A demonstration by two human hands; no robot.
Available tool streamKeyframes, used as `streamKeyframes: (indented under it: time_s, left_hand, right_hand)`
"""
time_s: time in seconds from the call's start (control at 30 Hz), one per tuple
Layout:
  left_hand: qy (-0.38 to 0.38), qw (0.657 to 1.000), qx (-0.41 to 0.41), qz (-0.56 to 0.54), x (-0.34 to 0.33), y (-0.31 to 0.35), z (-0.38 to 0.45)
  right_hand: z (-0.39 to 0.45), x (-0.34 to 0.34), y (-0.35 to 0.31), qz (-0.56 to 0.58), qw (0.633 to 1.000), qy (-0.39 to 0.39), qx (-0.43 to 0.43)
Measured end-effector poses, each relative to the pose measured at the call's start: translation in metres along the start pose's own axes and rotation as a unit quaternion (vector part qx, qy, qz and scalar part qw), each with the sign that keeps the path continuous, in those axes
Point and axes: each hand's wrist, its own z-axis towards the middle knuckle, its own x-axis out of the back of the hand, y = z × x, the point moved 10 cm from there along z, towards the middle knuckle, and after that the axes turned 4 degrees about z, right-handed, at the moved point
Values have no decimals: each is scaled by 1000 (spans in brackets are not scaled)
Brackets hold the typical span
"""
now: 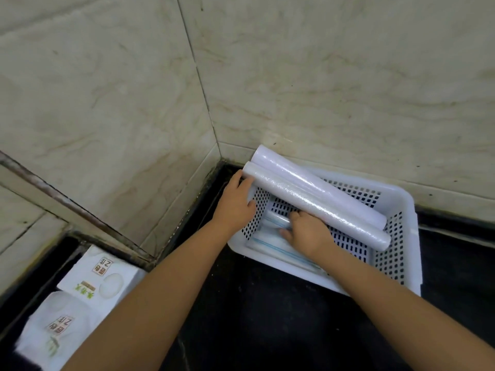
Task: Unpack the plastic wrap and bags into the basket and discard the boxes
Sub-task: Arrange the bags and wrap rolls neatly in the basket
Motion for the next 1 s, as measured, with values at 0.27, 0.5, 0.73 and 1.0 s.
streamKeyframes:
  time_s: [0.27,0.5,0.73,1.0]
  left_hand:
    - [4,1000,11,10,4,1,3]
    - [-20,999,33,33,0,-9,-5]
    - [-15,999,31,36,2,-7,-13]
    - [40,990,-89,99,-5,36,-61]
  right_hand:
    - [-35,-13,-19,31,987,-123,96]
    - [-46,-38,-11,87,952,-291,32]
    - [-53,-24,-13,138,952,-272,-6]
    - [-82,23,4,201,972,-115,28]
